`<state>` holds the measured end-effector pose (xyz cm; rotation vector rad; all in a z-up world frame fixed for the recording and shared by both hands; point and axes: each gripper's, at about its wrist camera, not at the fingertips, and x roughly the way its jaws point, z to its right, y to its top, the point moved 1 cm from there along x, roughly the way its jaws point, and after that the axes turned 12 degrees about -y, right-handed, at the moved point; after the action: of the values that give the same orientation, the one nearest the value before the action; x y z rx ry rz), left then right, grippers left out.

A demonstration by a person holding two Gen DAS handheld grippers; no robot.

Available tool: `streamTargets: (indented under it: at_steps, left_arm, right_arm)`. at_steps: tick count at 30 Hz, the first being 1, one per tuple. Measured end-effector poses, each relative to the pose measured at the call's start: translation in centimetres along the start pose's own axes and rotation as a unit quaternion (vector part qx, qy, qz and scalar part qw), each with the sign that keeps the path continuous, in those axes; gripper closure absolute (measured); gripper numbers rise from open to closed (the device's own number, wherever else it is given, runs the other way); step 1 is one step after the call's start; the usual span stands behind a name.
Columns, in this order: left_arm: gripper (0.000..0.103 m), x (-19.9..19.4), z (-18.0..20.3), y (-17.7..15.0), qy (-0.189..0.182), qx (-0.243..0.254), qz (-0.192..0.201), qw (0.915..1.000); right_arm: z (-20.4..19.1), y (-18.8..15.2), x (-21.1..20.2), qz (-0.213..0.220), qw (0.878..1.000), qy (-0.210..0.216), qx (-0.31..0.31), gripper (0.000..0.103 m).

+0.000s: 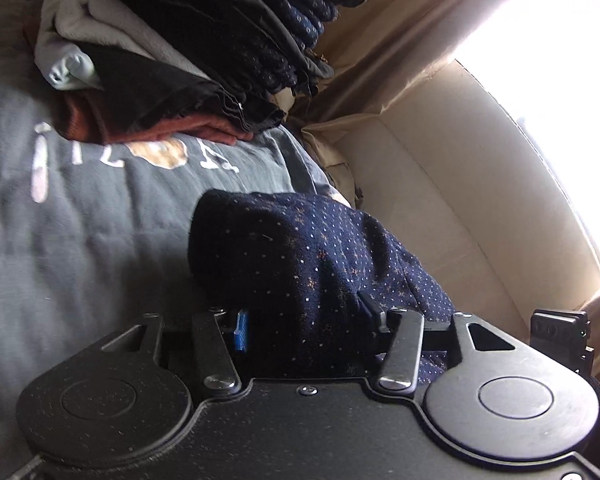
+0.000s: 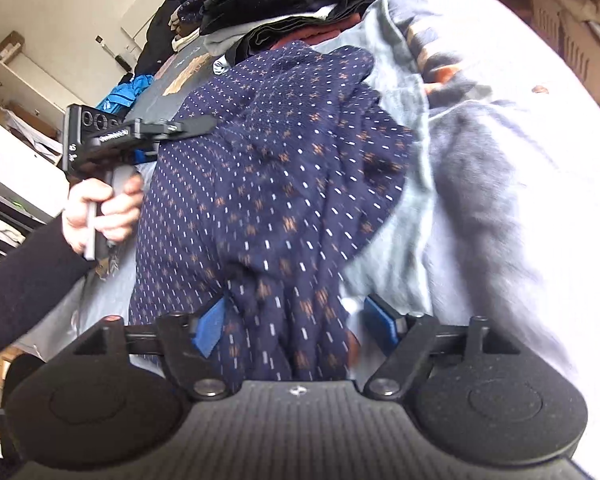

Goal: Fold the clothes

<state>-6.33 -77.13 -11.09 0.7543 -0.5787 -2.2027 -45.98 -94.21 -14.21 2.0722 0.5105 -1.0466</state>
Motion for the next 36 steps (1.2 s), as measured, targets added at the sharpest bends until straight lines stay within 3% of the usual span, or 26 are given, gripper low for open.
streamTargets:
  at_steps: [4, 7, 12, 16, 19, 24, 27, 30, 32, 34, 36]
  left_arm:
    - [0.053, -3.9, 2.4, 0.1, 0.010, 0.006, 0.037, 0.9992]
    - [0.048, -5.2, 5.8, -1.8, -0.024, 0.012, 0.035, 0.9990]
    - [0.044, -3.2, 10.9, -6.7, -0.100, 0.007, 0.002, 0.9950]
    - [0.045, -0.1, 11.4, -10.7, -0.116, -0.033, -0.021, 0.9924]
    - [0.044, 2.0, 8.7, -13.2, -0.086, -0.094, -0.037, 0.9912]
    - [0.047, 0.5, 6.2, -16.3, -0.073, -0.144, 0.013, 0.9869]
    - [0.047, -0.6, 7.8, -17.1, -0.038, -0.116, 0.020, 0.9923]
    - [0.046, -1.4, 9.8, -17.9, 0.008, -0.091, 0.028, 0.9955]
    - [0.040, -2.1, 11.8, -18.3, 0.059, -0.057, 0.041, 0.9957]
    - [0.033, -2.6, 14.6, -18.5, 0.131, -0.004, 0.054, 0.9900]
    - [0.033, -2.6, 17.3, -18.8, 0.189, 0.051, 0.057, 0.9790]
  right_arm:
    - [0.7, -0.7, -2.9, 0.010, 1.000, -0.014, 0.020, 0.026]
    - [0.3, -0.8, -5.9, 0.051, 0.998, -0.004, 0.022, 0.026]
    - [-3.5, -1.1, -8.3, 0.124, 0.991, 0.050, 0.027, 0.024]
    - [-6.7, -1.1, -5.9, 0.129, 0.988, 0.086, 0.018, 0.024]
    - [-6.2, -1.1, -3.4, 0.125, 0.986, 0.090, 0.059, 0.023]
    - [-2.8, -2.4, -0.8, 0.103, 0.987, 0.067, 0.105, 0.024]
    - [-1.7, -3.3, -0.8, 0.105, 0.988, 0.066, 0.094, 0.024]
    - [-2.2, -3.8, -1.5, 0.098, 0.993, 0.039, 0.055, 0.024]
    - [-2.8, -3.9, -2.2, 0.097, 0.995, 0.020, 0.032, 0.024]
    - [-3.5, -3.8, -3.2, 0.104, 0.994, -0.002, 0.020, 0.024]
    - [-4.4, -3.7, -4.5, 0.121, 0.992, -0.022, 0.006, 0.024]
